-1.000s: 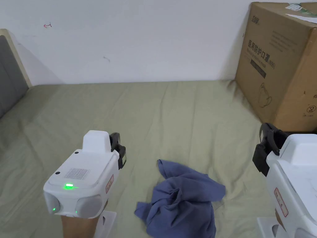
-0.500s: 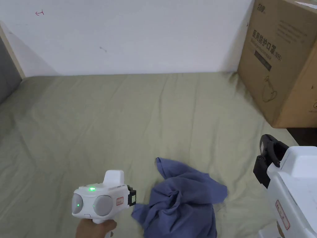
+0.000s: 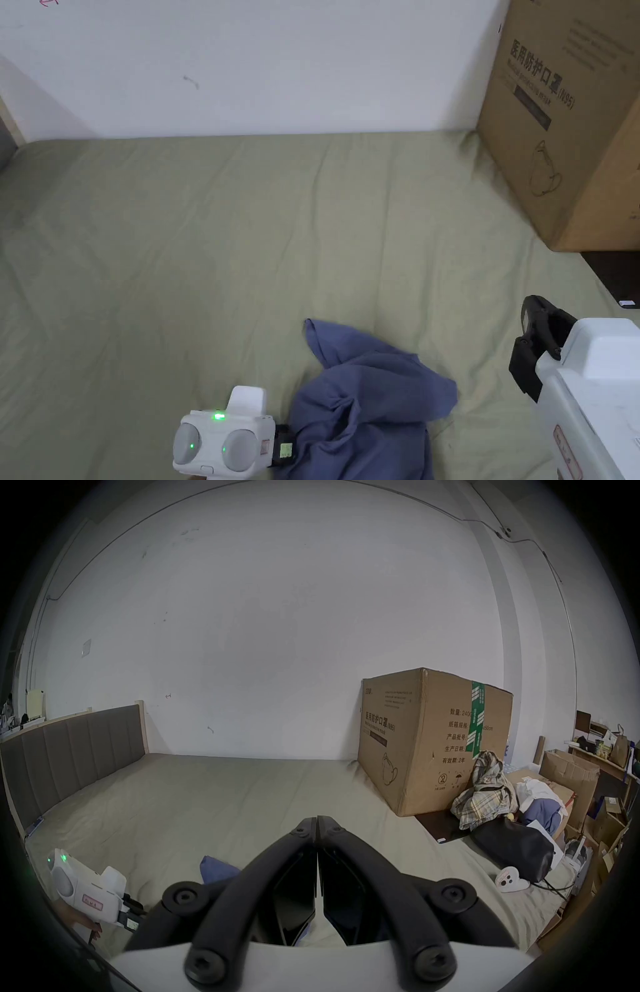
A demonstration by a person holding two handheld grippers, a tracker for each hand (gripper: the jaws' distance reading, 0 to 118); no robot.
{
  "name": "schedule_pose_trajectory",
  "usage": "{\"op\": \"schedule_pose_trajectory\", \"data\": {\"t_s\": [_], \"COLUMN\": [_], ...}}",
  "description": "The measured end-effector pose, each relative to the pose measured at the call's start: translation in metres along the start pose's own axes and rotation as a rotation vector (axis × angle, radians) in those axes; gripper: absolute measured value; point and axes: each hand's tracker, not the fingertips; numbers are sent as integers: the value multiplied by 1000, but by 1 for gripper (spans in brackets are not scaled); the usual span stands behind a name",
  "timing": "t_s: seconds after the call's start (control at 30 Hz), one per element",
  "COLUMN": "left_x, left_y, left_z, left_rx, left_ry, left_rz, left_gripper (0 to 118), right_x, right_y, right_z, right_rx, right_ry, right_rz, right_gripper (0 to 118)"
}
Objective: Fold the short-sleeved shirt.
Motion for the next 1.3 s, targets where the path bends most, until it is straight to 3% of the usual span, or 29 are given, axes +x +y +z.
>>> {"op": "schedule_pose_trajectory", "data": {"t_s": [0.1, 0.13, 0.27, 0.3, 0.37, 0.4, 0.5, 0.53, 0.7, 0.8, 0.9, 0.93, 1.03, 1.3], "left_x": [10, 11, 10, 7, 4, 3, 0, -1, -4, -8, -13, -14, -20, -53], "left_y": [-2, -3, -3, -2, 1, 3, 5, 6, 5, 4, 5, 5, 5, 10], "left_z": [7, 7, 21, 30, 44, 49, 57, 60, 63, 64, 67, 69, 74, 109], "left_rx": [28, 32, 70, 91, 110, 109, 128, 133, 138, 142, 145, 146, 155, 243], "left_ry": [-39, -60, -65, -88, -142, -146, -144, -151, -169, -180, -192, -194, -199, -200], "left_rz": [-62, -80, -101, -80, -39, -41, -49, -45, -20, -4, 16, 24, 47, 154], "left_gripper": [13, 7, 4, 4, 4, 4, 4, 4, 4, 4, 4, 4, 4, 4], "right_x": [-2, -2, -6, -7, -9, -10, -15, -17, -22, -23, -26, -28, -28, 0], "right_y": [-4, -6, -18, -24, -40, -49, -80, -90, -129, -143, -132, -126, -105, -19], "right_z": [-12, -18, -59, -73, -100, -115, -154, -163, -205, -209, -198, -192, -177, -116], "right_rx": [-19, -29, -168, -237, -353, -433, -574, -591, -797, -838, -800, -772, -723, -503], "right_ry": [4, 8, 60, 84, 127, 143, 189, 179, 194, 249, 287, 281, 290, 325], "right_rz": [-2, -5, -16, -16, -24, -28, -29, -33, -49, -60, -89, -61, -6, -6], "right_gripper": [0, 0, 4, 15, 71, 71, 101, 101, 93, 67, 16, 6, 5, 4]}}
